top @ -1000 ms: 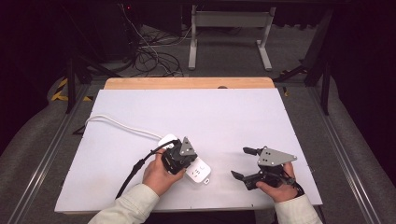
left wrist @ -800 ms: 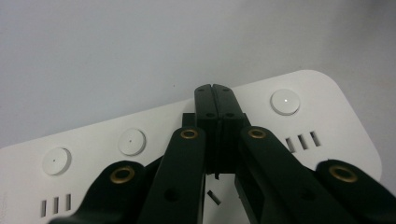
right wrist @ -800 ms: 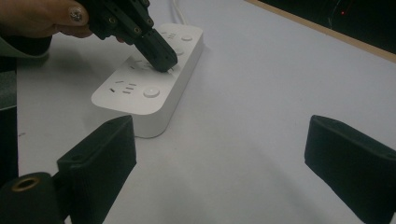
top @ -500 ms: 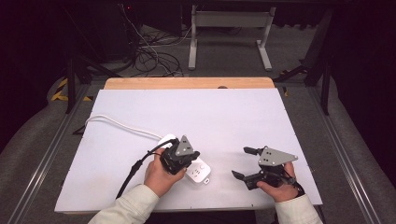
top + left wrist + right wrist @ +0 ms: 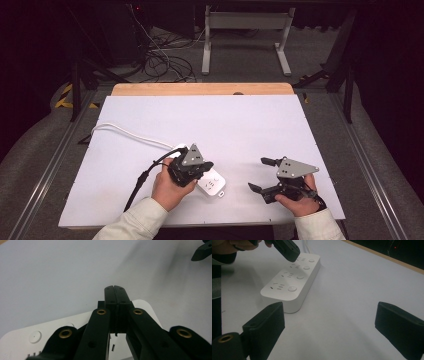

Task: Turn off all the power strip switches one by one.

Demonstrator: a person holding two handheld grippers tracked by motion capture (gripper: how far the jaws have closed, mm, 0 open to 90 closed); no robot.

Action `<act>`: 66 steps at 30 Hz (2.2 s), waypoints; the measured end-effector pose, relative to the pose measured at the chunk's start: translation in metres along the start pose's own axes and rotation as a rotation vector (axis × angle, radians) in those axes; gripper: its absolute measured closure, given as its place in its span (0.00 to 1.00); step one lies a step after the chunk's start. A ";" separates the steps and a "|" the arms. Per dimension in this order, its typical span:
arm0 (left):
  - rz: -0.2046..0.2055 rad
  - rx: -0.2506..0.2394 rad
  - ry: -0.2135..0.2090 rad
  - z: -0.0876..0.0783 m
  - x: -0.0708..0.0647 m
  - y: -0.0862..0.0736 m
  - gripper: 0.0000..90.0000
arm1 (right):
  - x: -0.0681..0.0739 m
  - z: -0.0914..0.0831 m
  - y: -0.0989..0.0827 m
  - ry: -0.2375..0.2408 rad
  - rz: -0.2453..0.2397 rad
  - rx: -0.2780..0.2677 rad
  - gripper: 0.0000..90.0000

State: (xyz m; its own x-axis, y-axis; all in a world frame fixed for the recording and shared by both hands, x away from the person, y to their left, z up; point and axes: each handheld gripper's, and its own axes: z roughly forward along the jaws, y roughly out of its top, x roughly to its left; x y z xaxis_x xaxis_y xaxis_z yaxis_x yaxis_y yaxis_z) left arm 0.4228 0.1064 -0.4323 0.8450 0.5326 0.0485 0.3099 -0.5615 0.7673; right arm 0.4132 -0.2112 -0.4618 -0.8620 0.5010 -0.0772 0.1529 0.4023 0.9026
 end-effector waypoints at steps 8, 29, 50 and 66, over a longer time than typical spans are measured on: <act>0.006 -0.009 -0.055 0.002 -0.008 0.004 1.00 | 0.000 -0.001 0.000 0.001 -0.002 -0.003 0.11; 0.055 0.092 -0.063 0.032 -0.019 -0.006 1.00 | 0.000 0.000 0.000 0.006 -0.001 -0.004 0.11; 0.061 0.105 -0.049 0.034 -0.019 -0.008 1.00 | 0.001 -0.001 0.000 0.007 -0.003 -0.002 0.11; 0.056 0.115 -0.045 0.035 -0.020 -0.007 1.00 | 0.001 0.000 0.000 0.007 -0.003 0.002 0.11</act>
State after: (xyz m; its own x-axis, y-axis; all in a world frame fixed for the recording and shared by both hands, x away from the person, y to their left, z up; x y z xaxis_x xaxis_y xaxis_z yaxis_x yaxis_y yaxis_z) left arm 0.4188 0.0774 -0.4608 0.8801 0.4711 0.0588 0.3073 -0.6598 0.6858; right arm 0.4124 -0.2103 -0.4619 -0.8659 0.4943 -0.0771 0.1510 0.4052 0.9017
